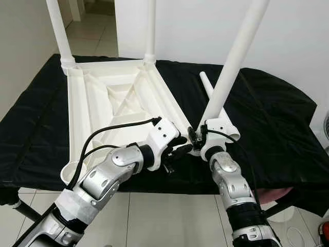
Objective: Building children table
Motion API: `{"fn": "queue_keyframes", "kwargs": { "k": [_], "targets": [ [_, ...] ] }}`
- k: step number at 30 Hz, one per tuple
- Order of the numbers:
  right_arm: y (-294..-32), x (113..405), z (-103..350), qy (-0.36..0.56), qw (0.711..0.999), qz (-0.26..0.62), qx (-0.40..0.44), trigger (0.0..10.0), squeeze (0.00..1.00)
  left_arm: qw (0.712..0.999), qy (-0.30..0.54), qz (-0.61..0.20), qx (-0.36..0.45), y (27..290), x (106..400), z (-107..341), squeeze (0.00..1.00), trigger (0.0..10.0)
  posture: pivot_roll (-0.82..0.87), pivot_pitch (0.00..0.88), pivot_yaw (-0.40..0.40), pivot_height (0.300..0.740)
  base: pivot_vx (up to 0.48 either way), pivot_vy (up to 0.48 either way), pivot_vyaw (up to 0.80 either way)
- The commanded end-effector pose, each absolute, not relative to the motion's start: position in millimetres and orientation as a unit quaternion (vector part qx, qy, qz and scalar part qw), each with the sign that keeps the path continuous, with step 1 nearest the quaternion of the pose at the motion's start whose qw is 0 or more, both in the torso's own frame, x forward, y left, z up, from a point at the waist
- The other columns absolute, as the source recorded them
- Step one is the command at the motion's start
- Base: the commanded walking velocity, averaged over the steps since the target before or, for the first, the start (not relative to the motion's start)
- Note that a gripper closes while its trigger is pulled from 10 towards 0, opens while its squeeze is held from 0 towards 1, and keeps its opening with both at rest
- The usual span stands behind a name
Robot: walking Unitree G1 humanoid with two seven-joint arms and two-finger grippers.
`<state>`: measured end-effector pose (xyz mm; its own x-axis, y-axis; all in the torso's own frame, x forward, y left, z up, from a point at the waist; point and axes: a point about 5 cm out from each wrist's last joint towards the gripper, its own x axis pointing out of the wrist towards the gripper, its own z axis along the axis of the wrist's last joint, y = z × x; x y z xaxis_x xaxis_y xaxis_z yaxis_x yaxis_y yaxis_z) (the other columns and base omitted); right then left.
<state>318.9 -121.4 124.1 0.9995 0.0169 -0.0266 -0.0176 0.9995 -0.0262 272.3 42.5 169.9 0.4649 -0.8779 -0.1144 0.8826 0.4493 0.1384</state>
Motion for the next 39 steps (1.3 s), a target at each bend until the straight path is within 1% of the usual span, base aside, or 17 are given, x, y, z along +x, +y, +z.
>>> {"fn": "queue_keyframes", "kwargs": {
  "k": [1, 2, 4, 5, 7, 9, 10, 11, 18, 22, 23, 24, 31, 34, 35, 37, 39],
  "targets": [
    [-128.3, 313.1, 111.9, 0.044, 0.998, -0.047, -0.019, 10.0, 0.0, 0.802, 0.024, -0.591, 0.088, 36.5, 261.1, 167.3, 0.0, 10.0, -0.02, 0.0, -0.08, 0.74, 0.0, 0.0, 0.0],
    [-119.6, 311.5, 111.3, 0.046, 0.998, -0.036, -0.014, 10.0, 0.0, 0.802, 0.023, -0.591, 0.088, 36.2, 261.0, 167.3, 0.0, 10.0, -0.02, 0.0, -0.083, 0.74, 0.0, 0.0, 0.0],
    [-119.6, 311.5, 111.3, 0.046, 0.998, -0.036, -0.014, 10.0, 0.0, 0.802, 0.023, -0.591, 0.088, 36.2, 261.0, 167.3, 0.0, 10.0, -0.02, 0.0, -0.083, 0.74, 0.0, 0.0, 0.0],
    [-112.6, 310.5, 113.9, 0.037, 0.999, -0.022, -0.008, 10.0, 0.0, 0.802, 0.022, -0.59, 0.087, 35.9, 261.1, 167.6, 0.0, 10.0, -0.02, 0.0, -0.082, 0.74, 0.0, 0.0, 0.0],
    [-108.3, 309.9, 116.0, 0.031, 0.999, -0.012, -0.004, 10.0, 0.0, 0.802, 0.022, -0.59, 0.087, 35.7, 261.2, 167.9, 0.0, 10.0, -0.02, 0.0, -0.082, 0.74, 0.0, 0.0, 0.0],
    [-108.6, 310.8, 117.4, 0.028, 1.0, -0.009, 0.001, 10.0, 0.0, 0.802, 0.021, -0.591, 0.086, 35.1, 261.3, 168.1, 0.0, 10.0, -0.03, 0.0, -0.079, 0.74, 0.0, 0.0, 0.0],
    [-111.1, 311.7, 119.5, 0.021, 1.0, -0.003, 0.004, 10.0, 1.0, 0.801, 0.02, -0.593, 0.087, 34.4, 261.7, 168.6, 0.0, 10.0, -0.03, 0.0, -0.08, 0.74, 0.0, 0.0, 0.0],
    [-111.0, 311.1, 120.7, 0.013, 1.0, 0.01, 0.012, 10.0, 1.0, 0.8, 0.02, -0.593, 0.087, 34.2, 262.0, 168.9, 0.0, 10.0, -0.03, 0.0, -0.079, 0.74, 0.0, 0.0, 0.0],
    [-114.0, 310.0, 125.8, -0.002, 1.0, 0.012, 0.021, 10.0, 1.0, 0.801, 0.022, -0.593, 0.086, 34.4, 261.0, 167.6, 0.0, 10.0, -0.03, 0.0, -0.079, 0.74, 0.0, 0.0, 0.0],
    [-113.9, 309.9, 124.6, 0.004, 0.998, 0.05, 0.031, 10.0, 1.0, 0.801, 0.026, -0.591, 0.091, 35.5, 261.0, 164.8, 0.0, 10.0, -0.03, 0.0, -0.079, 0.74, 0.0, 0.0, 0.0],
    [-114.1, 309.3, 123.1, 0.006, 0.997, 0.073, 0.027, 10.0, 0.65, 0.801, 0.029, -0.59, 0.096, 36.3, 261.3, 162.7, 0.0, 10.0, -0.03, 0.0, -0.08, 0.74, 0.0, 0.0, 0.0],
    [-116.1, 309.1, 122.7, 0.004, 0.995, 0.092, 0.021, 10.0, 0.0, 0.801, 0.031, -0.589, 0.098, 37.0, 261.4, 161.1, 0.0, 10.0, -0.03, 0.0, -0.08, 0.74, 0.0, 0.0, 0.0],
    [-129.9, 312.7, 126.1, -0.009, 0.991, 0.13, 0.021, 10.0, 0.0, 0.801, 0.036, -0.591, 0.086, 38.1, 260.9, 161.4, 0.0, 10.0, -0.03, 0.0, -0.077, 0.74, 0.0, 0.0, 0.0],
    [-142.1, 317.9, 131.2, -0.026, 0.983, 0.183, 0.005, 10.0, 0.0, 0.801, 0.037, -0.591, 0.088, 39.4, 261.5, 162.1, 0.0, 10.0, -0.03, 0.0, -0.072, 0.74, 0.0, 0.0, 0.0],
    [-142.1, 317.9, 131.2, -0.026, 0.983, 0.183, 0.005, 10.0, 0.0, 0.801, 0.037, -0.591, 0.088, 39.4, 261.5, 162.1, 0.0, 10.0, -0.03, 0.0, -0.072, 0.74, 0.0, 0.0, 0.0],
    [-152.3, 322.1, 134.7, -0.035, 0.973, 0.227, -0.007, 10.0, 0.0, 0.801, 0.038, -0.59, 0.09, 40.5, 262.1, 163.1, 0.0, 10.0, -0.03, 0.0, -0.072, 0.74, 0.0, 0.0, 0.0],
    [-152.3, 322.1, 134.7, -0.035, 0.973, 0.227, -0.007, 10.0, 0.0, 0.801, 0.038, -0.59, 0.09, 40.5, 262.1, 163.1, 0.0, 10.0, -0.03, 0.0, -0.072, 0.74, 0.0, 0.0, 0.0]
  ]
}}
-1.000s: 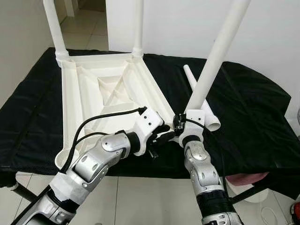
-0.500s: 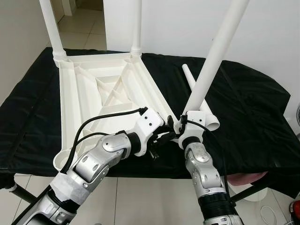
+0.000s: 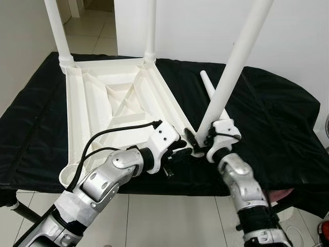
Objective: Building children table
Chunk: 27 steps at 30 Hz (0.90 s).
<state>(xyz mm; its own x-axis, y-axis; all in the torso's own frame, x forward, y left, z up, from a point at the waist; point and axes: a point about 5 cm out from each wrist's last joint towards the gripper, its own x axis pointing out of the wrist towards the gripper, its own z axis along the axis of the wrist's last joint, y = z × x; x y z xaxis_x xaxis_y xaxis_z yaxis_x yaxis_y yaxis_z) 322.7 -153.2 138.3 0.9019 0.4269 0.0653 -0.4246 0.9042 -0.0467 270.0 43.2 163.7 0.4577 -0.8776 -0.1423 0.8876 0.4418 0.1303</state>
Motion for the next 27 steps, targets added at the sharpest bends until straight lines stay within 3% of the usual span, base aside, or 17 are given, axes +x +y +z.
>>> {"fn": "queue_keyframes", "kwargs": {
  "k": [1, 15, 16, 19, 20, 21, 27],
  "targets": [
    [-155.3, 323.6, 135.5, -0.035, 0.969, 0.245, -0.013, 10.0, 0.0, 0.801, 0.038, -0.59, 0.09, 41.0, 262.4, 163.6, 0.0, 10.0, -0.02, 0.0, -0.07, 0.74, 0.0, 0.0, 0.0],
    [-159.3, 329.6, 123.5, 0.003, 0.938, 0.342, -0.059, 10.0, 0.0, 0.801, 0.038, -0.589, 0.095, 43.0, 263.4, 165.6, 0.0, 10.0, -0.02, 0.0, -0.059, 0.74, 0.0, 0.0, 0.0],
    [-158.6, 331.2, 122.2, 0.007, 0.932, 0.355, -0.069, 6.7, 0.0, 0.801, 0.037, -0.59, 0.096, 42.9, 263.5, 166.1, 0.0, 10.0, -0.02, 0.0, -0.055, 0.74, 0.0, 0.0, 0.0],
    [-158.6, 331.2, 122.2, 0.007, 0.932, 0.355, -0.069, 6.7, 0.0, 0.801, 0.037, -0.59, 0.096, 42.9, 263.5, 166.1, 0.0, 10.0, -0.02, 0.0, -0.055, 0.74, 0.0, 0.0, 0.0],
    [-158.1, 332.9, 121.5, 0.01, 0.928, 0.367, -0.072, 4.7, 0.0, 0.801, 0.038, -0.59, 0.096, 42.9, 263.8, 166.4, 0.0, 10.0, -0.01, 0.0, -0.055, 0.74, 0.0, 0.0, 0.0],
    [-157.4, 334.0, 121.0, 0.013, 0.924, 0.376, -0.074, 0.6, 0.0, 0.8, 0.038, -0.591, 0.097, 42.9, 263.7, 166.6, 0.0, 10.0, -0.01, 0.0, -0.054, 0.74, 0.0, 0.0, 0.0],
    [-158.3, 333.5, 116.6, 0.018, 0.921, 0.383, -0.073, 0.0, 0.0, 0.8, 0.038, -0.591, 0.097, 43.1, 263.4, 166.8, 0.0, 10.0, -0.01, 0.0, -0.055, 0.74, 0.0, 0.0, 0.0]
  ]
}}
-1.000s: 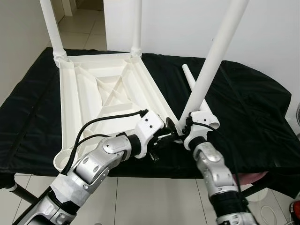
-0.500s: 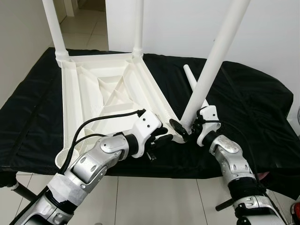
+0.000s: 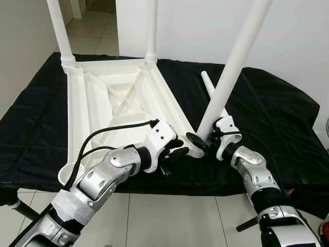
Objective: Building children table
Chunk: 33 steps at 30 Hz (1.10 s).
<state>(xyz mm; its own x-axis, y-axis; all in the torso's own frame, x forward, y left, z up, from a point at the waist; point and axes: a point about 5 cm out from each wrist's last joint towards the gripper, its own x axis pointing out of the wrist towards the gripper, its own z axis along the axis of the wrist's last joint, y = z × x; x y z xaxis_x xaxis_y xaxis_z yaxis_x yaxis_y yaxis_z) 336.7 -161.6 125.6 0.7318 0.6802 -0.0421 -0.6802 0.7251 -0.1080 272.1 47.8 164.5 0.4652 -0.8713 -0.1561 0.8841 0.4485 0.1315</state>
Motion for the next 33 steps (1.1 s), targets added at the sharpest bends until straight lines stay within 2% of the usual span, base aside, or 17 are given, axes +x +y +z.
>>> {"fn": "queue_keyframes", "kwargs": {
  "k": [1, 3, 4, 7, 8, 11, 14, 23, 26, 27, 28, 33],
  "targets": [
    [-158.3, 333.5, 116.6, 0.018, 0.921, 0.383, -0.073, 0.0, 0.0, 0.8, 0.038, -0.591, 0.097, 43.1, 263.4, 166.8, 0.0, 10.0, -0.01, 0.0, -0.055, 0.74, 0.0, 0.0, 0.0],
    [-159.2, 332.7, 114.2, 0.019, 0.92, 0.385, -0.073, 0.0, 0.0, 0.8, 0.038, -0.591, 0.097, 43.1, 263.3, 166.8, 0.0, 10.0, -0.01, 0.0, -0.055, 0.74, 0.0, 0.0, 0.0],
    [-160.6, 332.0, 109.8, 0.024, 0.924, 0.374, -0.069, 10.0, 0.0, 0.799, 0.038, -0.593, 0.095, 42.6, 262.6, 166.7, 0.0, 10.0, -0.02, 0.0, -0.053, 0.74, 0.0, 0.0, 0.0],
    [-160.6, 332.0, 109.8, 0.024, 0.924, 0.374, -0.069, 10.0, 0.0, 0.799, 0.038, -0.593, 0.095, 42.6, 262.6, 166.7, 0.0, 10.0, -0.02, 0.0, -0.053, 0.74, 0.0, 0.0, 0.0],
    [-161.9, 331.2, 103.9, 0.027, 0.935, 0.349, -0.049, 10.0, 0.0, 0.797, 0.039, -0.595, 0.094, 42.0, 261.7, 166.5, 0.0, 10.0, -0.02, 0.0, -0.053, 0.74, 0.0, 0.0, 0.0],
    [-162.5, 332.3, 100.7, 0.039, 0.943, 0.328, -0.039, 10.0, 0.0, 0.796, 0.039, -0.596, 0.094, 41.9, 261.7, 166.4, 0.0, 10.0, -0.02, 0.0, -0.053, 0.74, 0.0, 0.0, 0.0],
    [-164.0, 337.0, 95.5, 0.065, 0.964, 0.257, -0.026, 10.0, 0.0, 0.795, 0.04, -0.597, 0.094, 41.9, 261.6, 166.4, 0.0, 10.0, -0.03, 0.0, -0.05, 0.74, 0.0, 0.0, 0.0],
    [-152.2, 333.7, 94.5, 0.068, 0.978, 0.195, -0.003, 10.0, 0.0, 0.794, 0.041, -0.6, 0.094, 40.7, 261.5, 165.9, 0.0, 10.0, -0.03, 0.0, -0.051, 0.74, 0.0, 0.0, 0.0],
    [-149.6, 333.1, 91.4, 0.092, 0.989, 0.107, 0.041, 10.0, 0.0, 0.79, 0.042, -0.604, 0.093, 40.3, 260.3, 165.3, 0.0, 10.0, -0.04, 0.0, -0.048, 0.74, 0.0, 0.0, 0.0],
    [-149.6, 333.1, 91.4, 0.092, 0.989, 0.107, 0.041, 10.0, 0.0, 0.79, 0.042, -0.604, 0.093, 40.3, 260.3, 165.3, 0.0, 10.0, -0.04, 0.0, -0.048, 0.74, 0.0, 0.0, 0.0],
    [-151.0, 332.1, 90.6, 0.088, 0.994, 0.052, 0.028, 10.0, 0.0, 0.789, 0.043, -0.605, 0.093, 40.2, 260.5, 164.8, 0.0, 10.0, -0.04, 0.0, -0.05, 0.74, 0.0, 0.0, 0.0],
    [-148.6, 327.2, 89.2, 0.078, 0.996, -0.026, 0.017, 10.0, 0.0, 0.789, 0.041, -0.606, 0.095, 39.0, 260.9, 165.0, 0.0, 10.0, -0.04, 0.0, -0.052, 0.74, 0.0, 0.0, 0.0]
  ]
}}
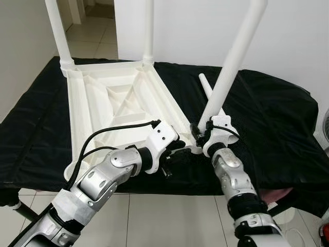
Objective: Building children table
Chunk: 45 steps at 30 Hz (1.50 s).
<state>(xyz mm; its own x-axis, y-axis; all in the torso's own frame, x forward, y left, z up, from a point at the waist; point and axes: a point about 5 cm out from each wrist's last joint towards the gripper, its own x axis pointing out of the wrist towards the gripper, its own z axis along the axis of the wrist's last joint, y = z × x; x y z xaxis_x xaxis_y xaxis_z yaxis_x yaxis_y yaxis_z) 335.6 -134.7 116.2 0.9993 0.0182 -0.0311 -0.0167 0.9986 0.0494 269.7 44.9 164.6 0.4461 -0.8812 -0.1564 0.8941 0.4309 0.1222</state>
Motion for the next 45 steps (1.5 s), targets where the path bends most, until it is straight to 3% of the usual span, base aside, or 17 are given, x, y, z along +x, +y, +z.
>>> {"fn": "queue_keyframes", "kwargs": {
  "k": [1, 7, 12, 13, 15, 27, 28, 29, 30, 44, 45],
  "targets": [
    [-143.0, 324.2, 89.7, 0.07, 0.996, -0.045, 0.022, 10.0, 0.0, 0.789, 0.04, -0.606, 0.095, 38.6, 261.2, 165.2, 0.0, 10.0, -0.04, 0.0, -0.055, 0.74, 0.0, 0.0, 0.0],
    [-122.6, 321.8, 97.1, 0.037, 0.997, -0.057, 0.032, 10.0, 0.0, 0.788, 0.04, -0.607, 0.094, 38.0, 260.5, 164.8, 0.0, 10.0, -0.03, 0.0, -0.052, 0.74, 0.0, 0.0, 0.0],
    [-124.1, 321.1, 99.6, 0.03, 0.998, -0.053, 0.036, 10.0, 0.0, 0.788, 0.04, -0.607, 0.094, 38.5, 260.5, 164.4, 0.0, 10.0, -0.03, 0.0, -0.051, 0.74, 0.0, 0.0, 0.0],
    [-126.8, 320.3, 100.7, 0.022, 0.998, -0.05, 0.04, 10.0, 0.97, 0.789, 0.04, -0.606, 0.095, 38.7, 260.8, 164.5, 0.0, 10.0, -0.03, 0.0, -0.056, 0.74, 0.0, 0.0, 0.0],
    [-127.3, 318.6, 102.8, 0.009, 0.998, -0.03, 0.056, 10.0, 1.0, 0.79, 0.04, -0.605, 0.095, 39.0, 261.2, 164.2, 0.0, 10.0, -0.03, 0.0, -0.058, 0.74, 0.0, 0.0, 0.0],
    [-139.5, 301.9, 105.7, -0.033, 0.999, -0.014, 0.036, 10.0, 1.0, 0.801, 0.041, -0.59, 0.089, 41.8, 264.2, 162.1, 0.0, 10.0, -0.03, 0.0, -0.067, 0.74, 0.0, 0.0, 0.0],
    [-141.9, 296.8, 105.6, -0.038, 0.999, -0.009, 0.035, 10.0, 0.55, 0.805, 0.042, -0.585, 0.087, 42.4, 265.9, 162.0, 0.0, 10.0, -0.04, 0.0, -0.065, 0.74, 0.0, 0.0, 0.0],
    [-141.9, 296.8, 105.6, -0.038, 0.999, -0.009, 0.035, 10.0, 0.55, 0.805, 0.042, -0.585, 0.087, 42.4, 265.9, 162.0, 0.0, 10.0, -0.04, 0.0, -0.065, 0.74, 0.0, 0.0, 0.0],
    [-144.1, 291.5, 106.1, -0.045, 0.999, -0.002, 0.03, 10.0, 0.0, 0.809, 0.044, -0.579, 0.086, 43.1, 267.5, 161.6, 0.0, 10.0, -0.04, 0.0, -0.065, 0.74, 0.0, 0.0, 0.0],
    [-144.9, 259.9, 105.2, -0.072, 0.994, 0.086, 0.007, 10.0, 0.0, 0.846, 0.023, -0.529, 0.061, 52.4, 283.3, 178.2, 0.0, 10.0, -0.05, 0.0, -0.063, 0.74, 0.0, 0.0, 0.0],
    [-144.0, 258.8, 105.3, -0.073, 0.993, 0.093, 0.006, 8.5, 0.0, 0.85, 0.018, -0.523, 0.06, 54.0, 284.5, 180.7, 0.0, 10.0, -0.05, 0.0, -0.063, 0.74, 0.0, 0.0, 0.0]
  ]
}}
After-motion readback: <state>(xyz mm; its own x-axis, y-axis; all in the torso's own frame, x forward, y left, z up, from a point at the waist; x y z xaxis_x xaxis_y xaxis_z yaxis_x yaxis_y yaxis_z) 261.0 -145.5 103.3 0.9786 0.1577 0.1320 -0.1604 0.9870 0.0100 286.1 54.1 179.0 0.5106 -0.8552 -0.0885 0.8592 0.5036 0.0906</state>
